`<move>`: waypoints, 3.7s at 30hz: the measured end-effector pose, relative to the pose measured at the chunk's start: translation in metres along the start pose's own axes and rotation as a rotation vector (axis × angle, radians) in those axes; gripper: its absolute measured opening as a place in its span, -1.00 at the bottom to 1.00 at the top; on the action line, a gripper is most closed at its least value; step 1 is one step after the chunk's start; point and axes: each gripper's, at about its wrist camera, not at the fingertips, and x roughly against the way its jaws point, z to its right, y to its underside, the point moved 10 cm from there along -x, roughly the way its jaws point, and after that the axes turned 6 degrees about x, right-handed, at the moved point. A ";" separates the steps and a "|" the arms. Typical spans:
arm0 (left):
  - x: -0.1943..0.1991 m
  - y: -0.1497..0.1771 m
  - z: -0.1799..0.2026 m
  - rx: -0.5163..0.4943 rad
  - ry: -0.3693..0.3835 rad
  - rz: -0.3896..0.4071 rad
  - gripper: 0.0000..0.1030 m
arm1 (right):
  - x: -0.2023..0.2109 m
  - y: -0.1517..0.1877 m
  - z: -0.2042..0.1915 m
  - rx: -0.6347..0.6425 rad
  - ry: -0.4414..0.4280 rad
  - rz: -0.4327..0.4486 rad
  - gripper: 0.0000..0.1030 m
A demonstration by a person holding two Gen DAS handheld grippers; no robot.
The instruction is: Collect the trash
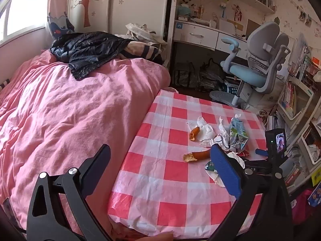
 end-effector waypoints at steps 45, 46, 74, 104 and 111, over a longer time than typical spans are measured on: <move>-0.013 0.022 0.038 -0.083 0.029 -0.059 0.86 | 0.001 0.000 0.001 0.000 0.000 0.000 0.88; -0.013 0.022 0.040 -0.083 0.033 -0.058 0.86 | 0.000 0.000 0.001 0.000 0.000 0.000 0.88; -0.014 0.018 0.021 0.052 0.070 -0.062 0.86 | 0.192 0.037 -0.017 -0.044 0.014 0.470 0.88; -0.005 0.016 0.039 -0.019 0.080 -0.025 0.86 | 0.215 0.029 -0.007 -0.086 0.067 0.585 0.88; -0.005 0.016 0.040 -0.021 0.081 -0.026 0.86 | 0.210 0.029 -0.013 -0.057 0.066 0.569 0.88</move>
